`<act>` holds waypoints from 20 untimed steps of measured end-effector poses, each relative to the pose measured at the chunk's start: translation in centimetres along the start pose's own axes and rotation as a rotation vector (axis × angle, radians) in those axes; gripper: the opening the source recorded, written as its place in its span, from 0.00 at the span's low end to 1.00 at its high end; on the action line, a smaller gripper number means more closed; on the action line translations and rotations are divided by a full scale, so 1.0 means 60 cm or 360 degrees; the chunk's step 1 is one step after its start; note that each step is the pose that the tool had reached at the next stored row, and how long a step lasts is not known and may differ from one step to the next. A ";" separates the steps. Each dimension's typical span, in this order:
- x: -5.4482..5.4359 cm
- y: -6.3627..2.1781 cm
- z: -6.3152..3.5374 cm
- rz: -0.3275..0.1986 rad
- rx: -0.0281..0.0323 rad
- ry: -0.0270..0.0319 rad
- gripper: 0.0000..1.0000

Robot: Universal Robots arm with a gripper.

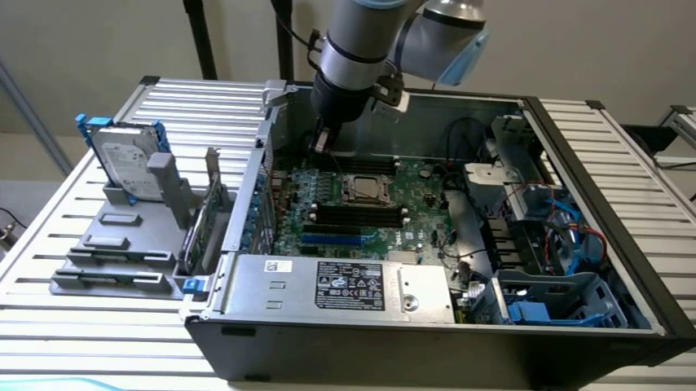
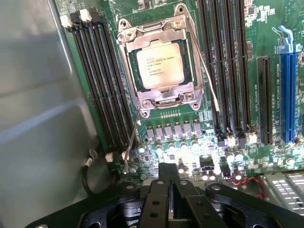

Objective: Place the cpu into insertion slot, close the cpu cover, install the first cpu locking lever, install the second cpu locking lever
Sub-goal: 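Install the first cpu locking lever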

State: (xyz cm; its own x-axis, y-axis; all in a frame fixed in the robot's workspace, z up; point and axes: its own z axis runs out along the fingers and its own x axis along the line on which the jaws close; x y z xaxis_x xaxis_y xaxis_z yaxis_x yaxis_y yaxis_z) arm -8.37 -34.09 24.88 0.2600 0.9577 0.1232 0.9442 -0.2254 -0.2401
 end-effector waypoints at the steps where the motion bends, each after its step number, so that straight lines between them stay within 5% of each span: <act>1: 0.000 0.000 0.000 0.0016 -0.00007 0.00102 0.11; 6: 0.000 -0.002 0.000 0.0076 0.00023 0.00679 0.11; 11: -0.001 -0.004 0.001 0.0101 0.00175 0.01410 0.11; 15: -0.002 -0.007 0.002 0.0122 0.00246 0.01836 0.11; 20: -0.002 -0.008 0.002 0.0165 0.00341 0.02568 0.11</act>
State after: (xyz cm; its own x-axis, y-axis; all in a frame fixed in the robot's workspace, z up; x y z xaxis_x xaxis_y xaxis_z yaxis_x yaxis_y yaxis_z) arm -8.88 -34.09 24.86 0.3862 0.8881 0.2492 0.9066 -0.3158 -0.2798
